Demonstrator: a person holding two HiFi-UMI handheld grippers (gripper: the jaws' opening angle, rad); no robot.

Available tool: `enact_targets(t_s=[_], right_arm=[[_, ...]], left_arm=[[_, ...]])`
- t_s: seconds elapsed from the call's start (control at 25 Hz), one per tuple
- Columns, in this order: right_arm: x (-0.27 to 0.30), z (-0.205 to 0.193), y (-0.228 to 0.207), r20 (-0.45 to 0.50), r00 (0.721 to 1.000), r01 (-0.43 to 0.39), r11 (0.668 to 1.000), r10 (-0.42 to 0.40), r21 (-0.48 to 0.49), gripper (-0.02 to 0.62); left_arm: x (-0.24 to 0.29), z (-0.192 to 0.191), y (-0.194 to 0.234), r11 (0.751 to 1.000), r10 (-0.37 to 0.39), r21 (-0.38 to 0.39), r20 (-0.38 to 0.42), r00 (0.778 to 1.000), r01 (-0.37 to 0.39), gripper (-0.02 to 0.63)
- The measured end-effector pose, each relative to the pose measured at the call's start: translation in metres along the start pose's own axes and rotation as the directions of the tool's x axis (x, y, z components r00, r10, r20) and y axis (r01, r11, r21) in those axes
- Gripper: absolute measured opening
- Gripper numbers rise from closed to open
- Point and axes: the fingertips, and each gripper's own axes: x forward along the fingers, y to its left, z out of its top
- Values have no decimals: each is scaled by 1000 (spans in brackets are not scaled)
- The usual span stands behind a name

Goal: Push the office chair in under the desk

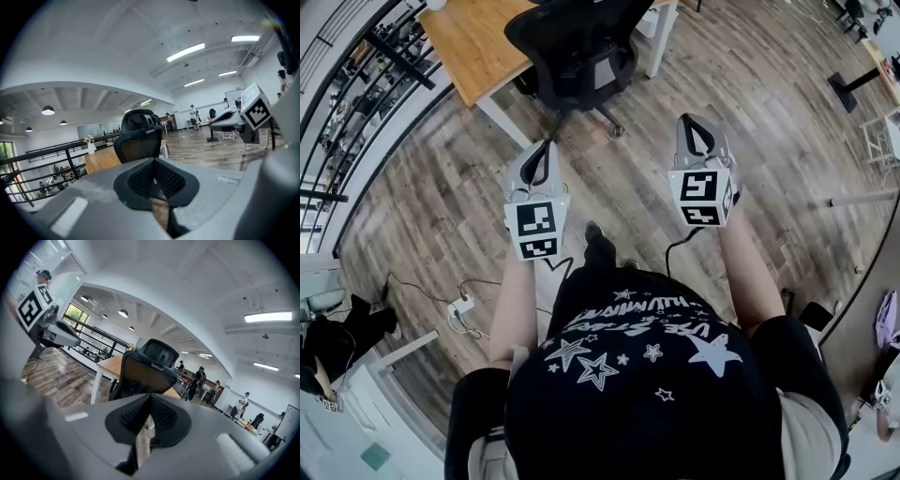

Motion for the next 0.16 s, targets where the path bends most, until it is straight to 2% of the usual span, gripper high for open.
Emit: enact_targets(t_s=[0.16], right_arm=[[-19,-6,7,7,1000,-6,1000,6,5,2]], left_arm=[[-20,-6,-13,1000,-3,2,0,1000,3,2]])
